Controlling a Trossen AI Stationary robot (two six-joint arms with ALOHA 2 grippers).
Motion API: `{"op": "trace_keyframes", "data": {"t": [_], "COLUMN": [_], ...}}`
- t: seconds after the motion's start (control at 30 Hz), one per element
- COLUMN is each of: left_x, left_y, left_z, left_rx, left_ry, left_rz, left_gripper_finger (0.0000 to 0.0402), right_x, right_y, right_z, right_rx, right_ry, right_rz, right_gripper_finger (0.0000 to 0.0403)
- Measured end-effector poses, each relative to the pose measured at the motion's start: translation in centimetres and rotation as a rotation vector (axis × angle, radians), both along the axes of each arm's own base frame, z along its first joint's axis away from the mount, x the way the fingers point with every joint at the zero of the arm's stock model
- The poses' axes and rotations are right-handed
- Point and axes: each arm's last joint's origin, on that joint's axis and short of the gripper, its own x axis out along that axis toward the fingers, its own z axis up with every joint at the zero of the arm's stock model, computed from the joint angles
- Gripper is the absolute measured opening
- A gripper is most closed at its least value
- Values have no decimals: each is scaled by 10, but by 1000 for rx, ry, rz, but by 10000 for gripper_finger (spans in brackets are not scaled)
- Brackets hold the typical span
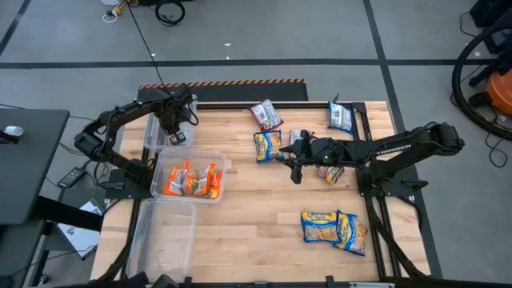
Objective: Sort Maruchan noodles
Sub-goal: Put the red noodle pack into the top transparent bin
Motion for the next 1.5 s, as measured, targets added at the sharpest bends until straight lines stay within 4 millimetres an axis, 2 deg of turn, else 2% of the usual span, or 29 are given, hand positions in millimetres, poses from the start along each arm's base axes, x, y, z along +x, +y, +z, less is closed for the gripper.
{"op": "trace_keyframes", "data": {"t": [0.3,0.63,0.83,1.0,1.3,1.5], "left_x": [7,0,8,19,23,31], "left_y": [-2,5,4,4,-4,-7], "left_z": [-1,1,-14,-19,-19,-11], "left_rx": [-24,122,65,72,28,16], "left_ry": [-88,117,151,95,64,49], "left_rz": [14,-4,9,7,39,-4], "left_gripper_finger": [29,31,15,11,23,24], "right_x": [0,0,0,0,0,0], "right_y": [0,0,0,0,0,-1], "right_z": [0,0,0,0,0,0], "right_rx": [-10,-14,-13,-13,-14,-23], "right_ry": [3,4,3,2,4,6], "right_rz": [4,6,6,6,6,7], "right_gripper_finger": [179,179,179,179,179,179]}}
